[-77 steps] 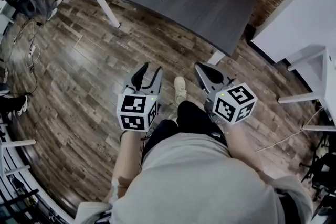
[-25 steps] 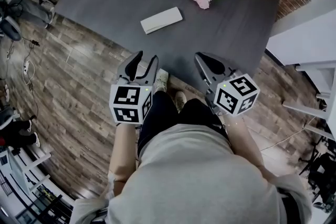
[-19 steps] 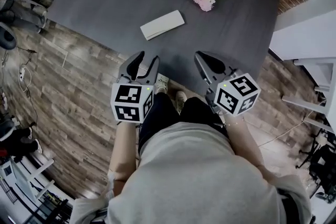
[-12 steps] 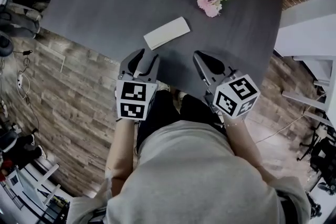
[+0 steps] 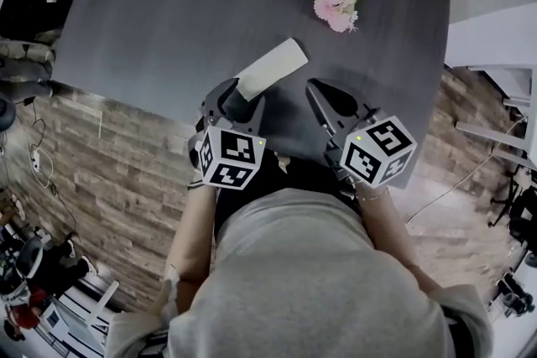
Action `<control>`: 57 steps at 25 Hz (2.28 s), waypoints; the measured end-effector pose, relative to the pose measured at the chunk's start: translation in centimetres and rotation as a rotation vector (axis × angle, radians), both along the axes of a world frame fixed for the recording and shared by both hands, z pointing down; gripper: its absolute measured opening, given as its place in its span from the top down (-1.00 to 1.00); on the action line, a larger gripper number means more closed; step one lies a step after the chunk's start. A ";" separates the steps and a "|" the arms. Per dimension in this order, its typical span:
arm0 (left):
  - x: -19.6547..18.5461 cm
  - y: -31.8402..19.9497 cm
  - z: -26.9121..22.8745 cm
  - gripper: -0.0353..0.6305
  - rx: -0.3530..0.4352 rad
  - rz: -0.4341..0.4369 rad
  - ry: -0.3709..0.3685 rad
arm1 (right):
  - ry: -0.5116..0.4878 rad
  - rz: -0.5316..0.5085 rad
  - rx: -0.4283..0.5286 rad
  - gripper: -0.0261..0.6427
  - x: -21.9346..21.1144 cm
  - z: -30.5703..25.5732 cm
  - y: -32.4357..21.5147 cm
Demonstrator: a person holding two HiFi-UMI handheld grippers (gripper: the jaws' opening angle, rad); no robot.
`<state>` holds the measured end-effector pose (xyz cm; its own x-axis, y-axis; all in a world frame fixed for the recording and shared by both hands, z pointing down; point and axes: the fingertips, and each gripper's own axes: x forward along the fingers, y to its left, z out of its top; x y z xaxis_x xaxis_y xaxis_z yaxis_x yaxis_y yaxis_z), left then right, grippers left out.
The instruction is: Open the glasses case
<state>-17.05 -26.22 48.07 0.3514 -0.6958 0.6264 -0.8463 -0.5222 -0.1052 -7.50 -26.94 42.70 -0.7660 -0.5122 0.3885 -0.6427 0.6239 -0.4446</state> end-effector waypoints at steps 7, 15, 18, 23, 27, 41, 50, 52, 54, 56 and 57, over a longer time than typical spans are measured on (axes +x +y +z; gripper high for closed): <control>0.9 -1.4 1.8 0.12 -0.025 0.144 -0.060 | 0.025 0.094 -0.050 0.91 0.6 0.8 -1.1; 1.0 -1.6 3.3 0.12 -0.041 0.252 -0.155 | 0.021 0.161 -0.076 0.91 1.0 2.4 -0.4; 1.2 -1.5 3.8 0.12 -0.049 0.278 -0.172 | 0.016 0.176 -0.072 0.91 1.3 2.6 -0.3; 1.2 -1.7 4.1 0.16 -0.070 0.263 -0.169 | 0.019 0.193 -0.073 0.91 1.9 2.8 0.0; 1.3 -1.7 3.8 0.22 -0.054 0.275 -0.170 | 0.018 0.192 -0.075 0.91 1.8 2.9 0.3; -0.8 -3.2 0.6 0.75 0.042 0.186 -0.105 | 0.012 0.179 -0.031 0.91 1.1 1.8 0.1; -3.2 -5.5 -0.1 0.77 0.044 0.109 -0.048 | 0.021 0.172 -0.026 0.91 0.5 1.3 0.3; -3.6 -6.1 -0.2 0.77 0.047 0.087 -0.041 | 0.028 0.172 -0.023 0.91 0.4 1.0 0.3; -3.9 -6.5 0.0 0.78 0.044 0.074 -0.037 | 0.024 0.173 -0.020 0.91 0.3 0.9 0.3; -4.1 -6.8 0.2 0.78 0.038 0.064 -0.035 | 0.025 0.175 -0.019 0.91 0.4 0.8 0.3; -4.2 -6.8 0.2 0.78 0.036 0.060 -0.033 | 0.025 0.174 -0.013 0.91 0.4 0.7 0.3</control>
<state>-21.22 -33.05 48.30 0.3729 -0.6964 0.6132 -0.8093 -0.5673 -0.1521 -7.14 -26.64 43.42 -0.6564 -0.6308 0.4138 -0.7513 0.4964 -0.4349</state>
